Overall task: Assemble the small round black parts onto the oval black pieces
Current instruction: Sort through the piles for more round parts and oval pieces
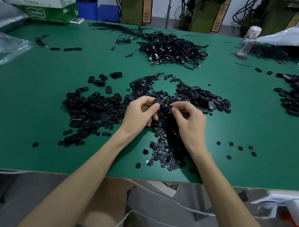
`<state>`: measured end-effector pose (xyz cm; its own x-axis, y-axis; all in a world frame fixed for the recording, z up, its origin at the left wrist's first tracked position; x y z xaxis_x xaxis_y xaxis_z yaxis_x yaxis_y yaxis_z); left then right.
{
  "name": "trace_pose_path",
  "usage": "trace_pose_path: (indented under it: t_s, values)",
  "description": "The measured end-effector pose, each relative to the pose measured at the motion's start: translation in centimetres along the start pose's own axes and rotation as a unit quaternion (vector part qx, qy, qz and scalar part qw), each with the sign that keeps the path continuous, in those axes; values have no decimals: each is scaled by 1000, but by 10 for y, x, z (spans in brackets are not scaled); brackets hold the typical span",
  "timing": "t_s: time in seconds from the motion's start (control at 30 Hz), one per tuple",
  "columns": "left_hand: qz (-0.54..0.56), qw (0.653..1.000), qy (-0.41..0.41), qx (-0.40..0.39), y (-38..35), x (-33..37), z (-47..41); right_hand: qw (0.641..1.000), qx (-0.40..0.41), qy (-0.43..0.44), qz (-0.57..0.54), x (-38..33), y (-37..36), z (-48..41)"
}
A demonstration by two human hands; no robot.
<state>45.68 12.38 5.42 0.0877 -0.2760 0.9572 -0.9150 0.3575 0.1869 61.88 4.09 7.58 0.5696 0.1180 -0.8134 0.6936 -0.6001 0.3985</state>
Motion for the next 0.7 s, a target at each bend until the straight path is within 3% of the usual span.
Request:
trace_pose_path:
  t_s: [0.7]
  values:
    - [-14,999,-42,-23,-6,-4,-1,995,-47,17,-85,-4,-9,1]
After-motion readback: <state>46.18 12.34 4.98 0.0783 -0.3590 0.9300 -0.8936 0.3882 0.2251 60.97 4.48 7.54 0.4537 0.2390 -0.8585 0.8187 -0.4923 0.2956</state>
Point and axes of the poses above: each hand's wrist, its own z-axis away from the middle knuckle, its own y-axis out of the back of the hand, x = y × z, the point moved 10 cm from there along -z, towards the middle knuckle, and after that the axes turned 1 degree about -x, right-handed, at the moved point
